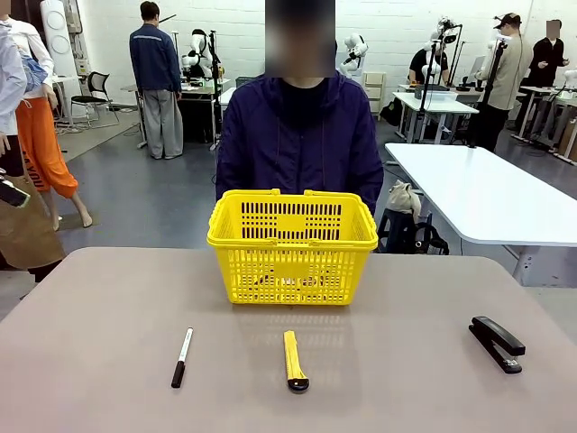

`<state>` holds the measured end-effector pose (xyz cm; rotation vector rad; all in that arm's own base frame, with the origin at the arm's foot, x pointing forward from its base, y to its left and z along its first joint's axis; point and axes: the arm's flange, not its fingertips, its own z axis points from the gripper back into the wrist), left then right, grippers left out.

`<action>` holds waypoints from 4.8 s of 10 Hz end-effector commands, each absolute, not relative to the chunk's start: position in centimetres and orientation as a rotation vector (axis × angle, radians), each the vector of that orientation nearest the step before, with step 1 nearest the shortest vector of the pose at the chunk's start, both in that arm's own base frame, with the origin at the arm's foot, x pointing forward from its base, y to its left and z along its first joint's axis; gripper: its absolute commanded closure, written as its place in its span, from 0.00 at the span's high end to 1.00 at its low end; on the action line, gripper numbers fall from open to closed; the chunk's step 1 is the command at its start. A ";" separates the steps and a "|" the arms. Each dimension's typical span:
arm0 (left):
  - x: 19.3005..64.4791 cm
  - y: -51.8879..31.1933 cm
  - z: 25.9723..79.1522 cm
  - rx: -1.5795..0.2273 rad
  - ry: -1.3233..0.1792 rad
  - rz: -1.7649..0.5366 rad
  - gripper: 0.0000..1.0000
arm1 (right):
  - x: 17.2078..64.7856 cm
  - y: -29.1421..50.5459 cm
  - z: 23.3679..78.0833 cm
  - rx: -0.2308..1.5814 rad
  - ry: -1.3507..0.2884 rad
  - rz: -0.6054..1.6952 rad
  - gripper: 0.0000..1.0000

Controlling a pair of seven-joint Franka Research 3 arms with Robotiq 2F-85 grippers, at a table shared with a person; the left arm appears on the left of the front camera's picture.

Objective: Place the items the person wants into the basket.
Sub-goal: Pick up the item the person points to and place it in the Market Basket.

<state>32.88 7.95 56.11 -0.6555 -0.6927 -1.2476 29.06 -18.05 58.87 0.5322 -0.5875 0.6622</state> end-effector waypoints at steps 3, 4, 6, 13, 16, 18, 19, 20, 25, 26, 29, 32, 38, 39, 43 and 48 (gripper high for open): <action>33.0 8.2 56.0 -0.679 -0.718 -1.262 1.00 | 29.1 -18.1 58.8 0.554 -0.615 0.677 1.00; 33.0 8.2 56.0 -0.679 -0.718 -1.262 1.00 | 29.1 -18.1 58.8 0.554 -0.615 0.677 1.00; 33.0 8.2 56.0 -0.679 -0.718 -1.262 1.00 | 29.1 -18.1 58.8 0.554 -0.615 0.677 1.00; 33.0 8.2 56.0 -0.679 -0.718 -1.262 1.00 | 29.1 -18.1 58.8 0.554 -0.615 0.677 1.00; 33.0 8.2 56.0 -0.679 -0.718 -1.262 1.00 | 29.1 -18.1 58.8 0.554 -0.615 0.677 1.00; 33.0 8.2 56.0 -0.679 -0.718 -1.262 1.00 | 29.1 -18.1 58.8 0.554 -0.615 0.677 1.00; 33.0 8.2 56.0 -0.679 -0.718 -1.262 1.00 | 29.1 -18.1 58.8 0.554 -0.615 0.677 1.00; 33.0 8.2 56.0 -0.679 -0.718 -1.262 1.00 | 29.1 -18.1 58.8 0.554 -0.615 0.677 1.00; 33.0 8.2 56.0 -0.679 -0.718 -1.262 1.00 | 29.1 -18.1 58.8 0.554 -0.615 0.677 1.00; 33.0 8.2 56.0 -0.679 -0.718 -1.262 1.00 | 29.1 -18.1 58.8 0.554 -0.615 0.677 1.00; 33.0 8.2 56.0 -0.679 -0.718 -1.262 1.00 | 29.1 -18.1 58.8 0.554 -0.615 0.677 1.00; 32.2 1.0 57.7 -0.623 -0.576 -1.146 1.00 | 29.1 -18.1 58.8 0.554 -0.615 0.677 1.00; 29.7 -20.3 53.4 -0.248 -0.368 -0.678 1.00 | 29.1 -18.1 58.8 0.554 -0.615 0.677 1.00; 30.1 -22.6 52.0 -0.153 -0.330 -0.640 1.00 | 29.1 -18.1 58.8 0.554 -0.615 0.677 1.00; 33.0 -26.6 49.4 -0.064 -0.277 -0.567 1.00 | 29.1 -18.1 58.8 0.554 -0.615 0.677 1.00; 34.2 -26.1 48.2 -0.065 -0.280 -0.558 1.00 | 29.1 -18.1 58.8 0.554 -0.615 0.677 1.00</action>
